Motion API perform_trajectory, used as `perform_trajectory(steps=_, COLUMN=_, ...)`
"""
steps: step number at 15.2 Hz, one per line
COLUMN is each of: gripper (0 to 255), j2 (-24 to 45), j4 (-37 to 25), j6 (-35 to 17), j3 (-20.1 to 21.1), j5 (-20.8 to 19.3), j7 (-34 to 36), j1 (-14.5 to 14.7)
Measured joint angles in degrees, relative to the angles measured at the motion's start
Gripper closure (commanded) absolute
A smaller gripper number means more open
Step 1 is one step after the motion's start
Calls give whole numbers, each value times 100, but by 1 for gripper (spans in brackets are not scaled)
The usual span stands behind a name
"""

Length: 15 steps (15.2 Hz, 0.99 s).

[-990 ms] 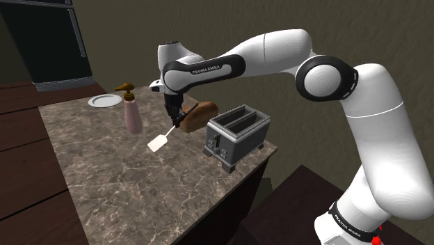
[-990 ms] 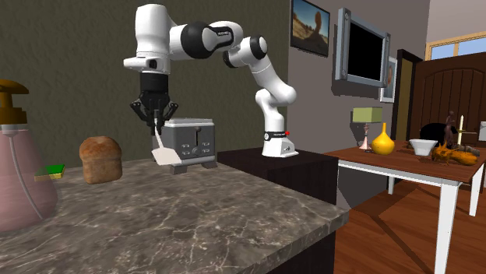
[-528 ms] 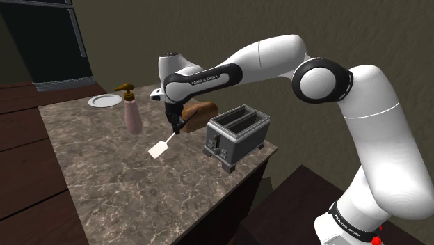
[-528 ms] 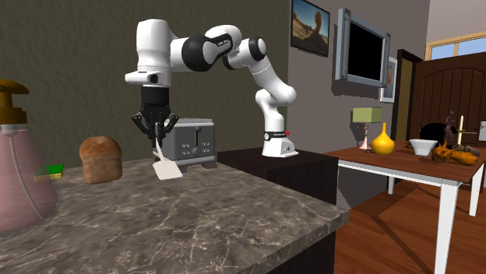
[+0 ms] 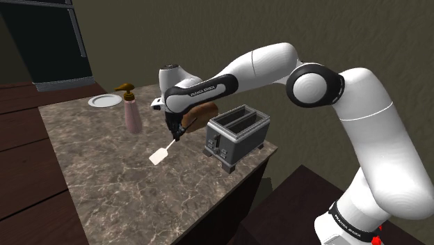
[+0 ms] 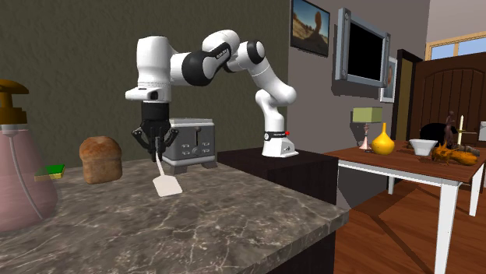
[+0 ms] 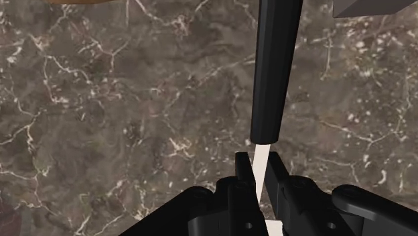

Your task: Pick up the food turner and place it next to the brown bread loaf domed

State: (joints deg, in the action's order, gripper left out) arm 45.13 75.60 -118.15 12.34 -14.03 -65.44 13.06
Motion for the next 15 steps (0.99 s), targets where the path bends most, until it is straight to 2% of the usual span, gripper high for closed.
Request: perform_trajectory(steps=15, gripper=255, j2=567, j4=63, j6=-625, j3=-94, j5=-113, j7=89, j1=44)
